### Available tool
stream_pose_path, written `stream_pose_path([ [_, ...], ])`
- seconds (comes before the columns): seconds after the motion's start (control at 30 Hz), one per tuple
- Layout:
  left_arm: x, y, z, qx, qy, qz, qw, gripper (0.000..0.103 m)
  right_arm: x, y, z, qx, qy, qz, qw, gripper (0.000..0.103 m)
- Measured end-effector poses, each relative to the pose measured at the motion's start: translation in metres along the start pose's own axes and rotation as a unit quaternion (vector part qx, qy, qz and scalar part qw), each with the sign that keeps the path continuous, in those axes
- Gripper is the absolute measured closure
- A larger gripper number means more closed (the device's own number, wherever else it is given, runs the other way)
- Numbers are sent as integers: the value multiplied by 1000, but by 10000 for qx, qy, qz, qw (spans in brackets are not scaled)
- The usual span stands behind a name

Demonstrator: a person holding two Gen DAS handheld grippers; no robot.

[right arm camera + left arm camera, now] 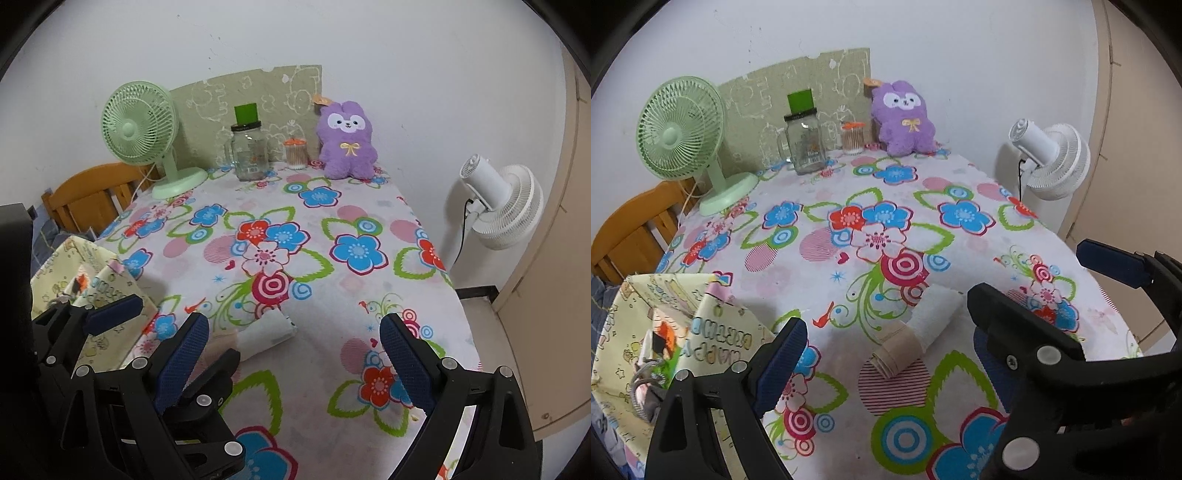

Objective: Organize soft objects
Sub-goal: 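Lower the left tool onto the white-and-beige rolled item and close it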

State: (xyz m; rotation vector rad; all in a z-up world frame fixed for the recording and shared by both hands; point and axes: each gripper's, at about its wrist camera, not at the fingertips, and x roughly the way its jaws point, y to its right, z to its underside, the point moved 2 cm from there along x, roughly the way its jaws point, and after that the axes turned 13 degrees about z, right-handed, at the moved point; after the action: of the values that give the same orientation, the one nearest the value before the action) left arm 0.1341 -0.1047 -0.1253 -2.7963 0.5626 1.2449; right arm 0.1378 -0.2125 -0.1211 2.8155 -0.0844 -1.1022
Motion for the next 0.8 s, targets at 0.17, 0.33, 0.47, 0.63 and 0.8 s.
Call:
stream_pose_path([
  [0.17, 20, -4, 1, -36, -201, 18, 9998, 10, 20, 2, 3, 27, -239, -74, 9997, 7],
  [0.33, 35, -6, 3, -22, -361, 78, 9993, 10, 40, 4, 8, 98, -472, -90, 9988, 8],
  [0.47, 47, -6, 3, 5, -470, 139, 9988, 10, 52, 6, 11, 135, -627, -73, 9979, 7],
  [0.63, 57, -7, 3, -31, -562, 235, 9981, 23, 63, 8, 13, 171, -773, -46, 9969, 7],
  [0.8, 67, -11, 6, -170, -764, 471, 9958, 48, 69, 8, 13, 124, -842, -26, 9964, 7],
])
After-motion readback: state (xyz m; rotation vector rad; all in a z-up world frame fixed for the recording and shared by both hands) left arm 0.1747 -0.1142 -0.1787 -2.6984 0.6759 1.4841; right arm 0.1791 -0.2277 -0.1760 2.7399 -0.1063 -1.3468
